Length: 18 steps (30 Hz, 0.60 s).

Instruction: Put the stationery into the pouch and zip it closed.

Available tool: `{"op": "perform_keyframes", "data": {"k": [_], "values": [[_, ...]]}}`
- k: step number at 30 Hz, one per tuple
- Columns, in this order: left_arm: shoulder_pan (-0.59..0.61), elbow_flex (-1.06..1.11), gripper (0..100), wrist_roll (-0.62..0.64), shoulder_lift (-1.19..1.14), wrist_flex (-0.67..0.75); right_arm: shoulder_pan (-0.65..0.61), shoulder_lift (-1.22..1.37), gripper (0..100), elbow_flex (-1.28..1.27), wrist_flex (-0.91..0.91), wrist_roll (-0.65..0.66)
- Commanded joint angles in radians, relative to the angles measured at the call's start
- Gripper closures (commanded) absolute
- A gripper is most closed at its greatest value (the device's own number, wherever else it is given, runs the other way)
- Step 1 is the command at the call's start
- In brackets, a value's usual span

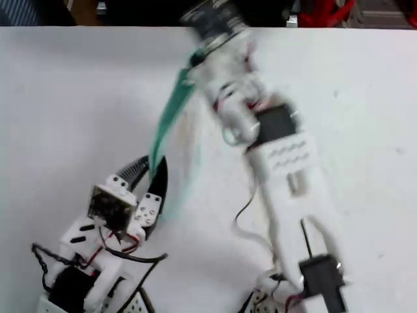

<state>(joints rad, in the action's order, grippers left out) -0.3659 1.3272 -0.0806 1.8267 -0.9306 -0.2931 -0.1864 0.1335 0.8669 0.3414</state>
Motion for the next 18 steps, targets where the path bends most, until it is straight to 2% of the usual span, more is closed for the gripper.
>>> {"op": "perform_keyframes", "data": {"k": [1, 6, 14, 18], "values": [[-0.036, -0.006, 98, -0.014, -0.002, -0.063, 0.110, 0.025, 98.0, 0.080, -0.125, -0.003], [-0.030, -0.006, 98, -0.014, -0.002, -0.063, 0.145, 0.079, 98.0, 0.080, -0.199, -0.003], [-0.031, -0.003, 98, -0.014, -0.002, -0.061, 0.145, 0.039, 98.0, 0.080, -0.147, -0.003], [-0.038, -0.006, 98, -0.014, -0.002, -0.075, 0.166, 0.045, 98.1, 0.081, -0.220, -0.003]]}}
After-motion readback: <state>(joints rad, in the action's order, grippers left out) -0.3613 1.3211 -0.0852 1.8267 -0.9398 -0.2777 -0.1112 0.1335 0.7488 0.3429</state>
